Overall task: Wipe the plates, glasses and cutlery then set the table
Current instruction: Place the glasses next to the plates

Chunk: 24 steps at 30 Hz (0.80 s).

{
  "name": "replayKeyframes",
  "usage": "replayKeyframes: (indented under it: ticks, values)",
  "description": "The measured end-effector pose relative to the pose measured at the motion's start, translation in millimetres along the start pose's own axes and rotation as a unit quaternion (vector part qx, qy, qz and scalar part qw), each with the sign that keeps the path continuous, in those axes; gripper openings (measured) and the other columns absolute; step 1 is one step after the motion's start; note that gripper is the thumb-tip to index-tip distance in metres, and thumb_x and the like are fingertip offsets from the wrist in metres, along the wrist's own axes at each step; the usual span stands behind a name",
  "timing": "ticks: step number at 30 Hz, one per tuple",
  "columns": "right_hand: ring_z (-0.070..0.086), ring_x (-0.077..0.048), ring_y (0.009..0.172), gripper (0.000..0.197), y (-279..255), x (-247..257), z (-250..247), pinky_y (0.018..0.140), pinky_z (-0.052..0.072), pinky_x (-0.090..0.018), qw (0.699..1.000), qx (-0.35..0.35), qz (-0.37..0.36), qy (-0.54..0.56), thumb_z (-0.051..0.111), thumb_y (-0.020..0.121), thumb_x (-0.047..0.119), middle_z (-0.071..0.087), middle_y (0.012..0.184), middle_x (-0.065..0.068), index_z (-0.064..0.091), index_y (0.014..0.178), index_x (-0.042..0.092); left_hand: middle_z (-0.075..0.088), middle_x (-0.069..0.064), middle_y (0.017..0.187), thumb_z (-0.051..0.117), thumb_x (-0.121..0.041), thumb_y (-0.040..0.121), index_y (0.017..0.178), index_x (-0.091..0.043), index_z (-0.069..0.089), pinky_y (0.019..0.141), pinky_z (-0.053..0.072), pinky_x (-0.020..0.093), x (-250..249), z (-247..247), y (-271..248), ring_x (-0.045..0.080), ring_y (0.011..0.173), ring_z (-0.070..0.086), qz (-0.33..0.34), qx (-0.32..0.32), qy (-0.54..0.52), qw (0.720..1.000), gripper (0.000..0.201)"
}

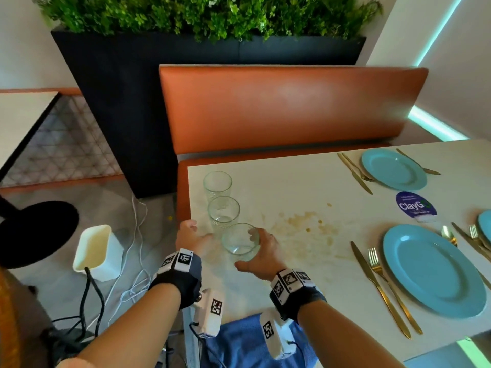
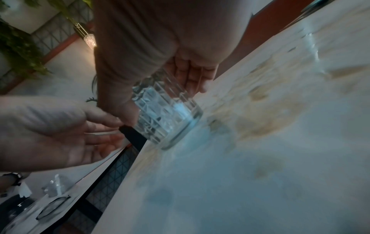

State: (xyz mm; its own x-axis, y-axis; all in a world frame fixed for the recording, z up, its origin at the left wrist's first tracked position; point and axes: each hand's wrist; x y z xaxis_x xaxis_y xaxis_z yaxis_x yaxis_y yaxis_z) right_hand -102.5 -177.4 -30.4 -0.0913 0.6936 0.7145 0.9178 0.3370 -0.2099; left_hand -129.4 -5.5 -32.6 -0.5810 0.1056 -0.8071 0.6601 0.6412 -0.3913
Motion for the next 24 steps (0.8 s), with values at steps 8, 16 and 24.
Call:
replayKeyframes:
  ticks: [8, 16, 24]
  values:
    - [0.056, -0.017, 0.099, 0.079, 1, -41, -47, 0.081, 0.042, -0.021, 0.995, -0.087, 0.025, 0.042, 0.086, 0.056, 0.020, 0.055, 0.104, 0.001, 0.047, 0.124, 0.014, 0.053, 0.006, 0.136, 0.090, -0.035, 0.047, 0.138, -0.018, 0.039, 0.107, 0.041, 0.043, -12, 37, 16, 0.032, 0.128, 0.047, 0.027, 0.017, 0.075, 0.997, 0.105]
    - [0.056, -0.018, 0.095, 0.083, 0, -67, -80, 0.082, 0.045, -0.024, 0.989, -0.115, 0.055, 0.076, 0.086, 0.050, 0.028, 0.054, 0.099, 0.000, 0.047, 0.121, 0.012, 0.055, 0.013, 0.125, 0.077, -0.028, 0.064, 0.126, -0.019, 0.051, 0.101, 0.046, 0.039, -19, 56, -7, 0.034, 0.125, 0.044, 0.029, -0.006, 0.067, 0.997, 0.068]
    - [0.055, -0.018, 0.100, 0.074, 1, -89, -180, 0.084, 0.045, -0.026, 0.971, -0.194, 0.099, 0.101, 0.085, 0.059, 0.023, 0.054, 0.104, 0.002, 0.048, 0.122, 0.014, 0.061, 0.011, 0.122, 0.073, -0.048, 0.038, 0.127, -0.015, 0.052, 0.090, 0.048, 0.028, -81, 118, -61, 0.029, 0.112, 0.058, 0.150, 0.125, 0.057, 0.979, 0.098]
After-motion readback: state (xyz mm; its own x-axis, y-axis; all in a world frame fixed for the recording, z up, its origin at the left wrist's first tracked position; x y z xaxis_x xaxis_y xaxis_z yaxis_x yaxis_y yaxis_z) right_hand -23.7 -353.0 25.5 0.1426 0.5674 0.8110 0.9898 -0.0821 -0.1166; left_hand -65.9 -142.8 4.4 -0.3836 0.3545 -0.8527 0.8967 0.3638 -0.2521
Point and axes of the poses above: each hand's wrist, its own y-axis towards the middle knuckle, its own z-axis out of the palm, x = y × z
